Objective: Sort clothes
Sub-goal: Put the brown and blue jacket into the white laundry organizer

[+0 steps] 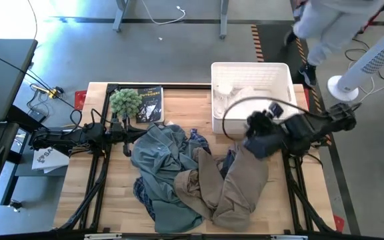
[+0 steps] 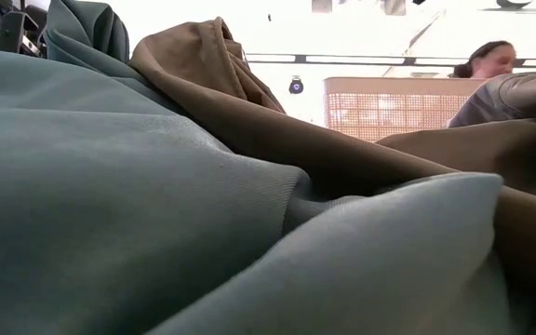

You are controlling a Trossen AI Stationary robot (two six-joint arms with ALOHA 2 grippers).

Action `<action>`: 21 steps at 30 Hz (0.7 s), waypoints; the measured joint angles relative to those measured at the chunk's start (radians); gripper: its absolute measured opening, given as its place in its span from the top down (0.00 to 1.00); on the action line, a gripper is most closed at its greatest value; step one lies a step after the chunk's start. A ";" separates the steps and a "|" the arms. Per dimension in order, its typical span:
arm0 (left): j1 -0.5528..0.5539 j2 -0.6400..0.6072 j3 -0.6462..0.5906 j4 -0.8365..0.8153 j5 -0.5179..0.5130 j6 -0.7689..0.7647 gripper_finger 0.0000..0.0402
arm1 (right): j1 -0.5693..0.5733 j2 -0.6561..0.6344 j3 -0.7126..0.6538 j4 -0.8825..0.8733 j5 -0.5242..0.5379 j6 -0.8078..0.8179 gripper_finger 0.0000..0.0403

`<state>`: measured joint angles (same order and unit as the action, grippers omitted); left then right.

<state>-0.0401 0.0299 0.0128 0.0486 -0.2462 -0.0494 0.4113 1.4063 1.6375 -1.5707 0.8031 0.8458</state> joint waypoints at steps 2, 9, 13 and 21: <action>0.000 0.000 0.000 0.000 0.000 0.000 1.00 | 0.081 0.000 0.000 0.000 0.000 0.079 0.53; 0.000 0.000 0.000 0.000 0.000 0.000 1.00 | 0.314 0.038 0.000 0.001 0.004 0.352 0.53; 0.000 0.000 0.000 0.000 0.000 0.000 1.00 | 0.395 0.102 0.000 0.002 -0.043 0.483 0.53; 0.000 0.000 0.000 0.000 0.000 0.000 1.00 | 0.439 0.258 0.000 0.001 -0.315 0.652 0.53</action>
<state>-0.0400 0.0299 0.0128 0.0486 -0.2462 -0.0494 0.8506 1.6648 1.6375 -1.5696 0.4884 1.4975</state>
